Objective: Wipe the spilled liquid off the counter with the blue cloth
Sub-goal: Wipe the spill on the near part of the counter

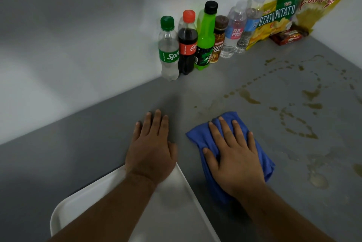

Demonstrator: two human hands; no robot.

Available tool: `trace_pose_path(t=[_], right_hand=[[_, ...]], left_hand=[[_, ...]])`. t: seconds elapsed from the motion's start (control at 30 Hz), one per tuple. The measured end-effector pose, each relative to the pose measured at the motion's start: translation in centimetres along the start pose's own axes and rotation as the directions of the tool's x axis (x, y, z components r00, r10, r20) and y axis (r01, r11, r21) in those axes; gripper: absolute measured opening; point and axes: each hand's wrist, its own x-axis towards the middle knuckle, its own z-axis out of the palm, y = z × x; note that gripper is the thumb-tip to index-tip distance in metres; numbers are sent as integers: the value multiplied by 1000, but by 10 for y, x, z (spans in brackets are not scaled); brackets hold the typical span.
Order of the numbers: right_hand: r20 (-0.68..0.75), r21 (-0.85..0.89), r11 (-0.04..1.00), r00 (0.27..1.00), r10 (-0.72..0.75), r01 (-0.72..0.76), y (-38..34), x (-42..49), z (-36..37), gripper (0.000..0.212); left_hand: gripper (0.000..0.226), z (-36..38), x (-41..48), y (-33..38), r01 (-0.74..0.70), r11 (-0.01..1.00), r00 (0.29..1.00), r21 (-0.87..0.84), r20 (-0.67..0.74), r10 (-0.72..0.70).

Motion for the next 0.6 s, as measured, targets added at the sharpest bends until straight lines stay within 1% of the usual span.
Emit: trace_pose_path(t=[0.17,0.27,0.33,0.4,0.5,0.6], right_hand=[[38,-24,999,999,-27,28,-18,36,-10,78],[60,-31,992,991,-123,125,-22,39,-10,77],[71,-31,978,976,-205,208,-13,25,-7,75],[71,-16,967,965,-252,254,3,12,-6,71],[57,-9,974,972,-227,228,17,11,-8,70],[20,-14,993,993,-118,119,9,34,-13,74]], left_hand=[[73,1,0,-1,6,999,999,44,38,-8],[72,2,0,-2,8,999,999,46,39,-10],[71,3,0,-3,2,999,1000,40,29,-3],[71,3,1,-3,-4,999,1000,43,23,3],[72,2,1,-2,3,999,999,43,32,-4],[72,1,1,-3,5,998,998,58,61,-8]])
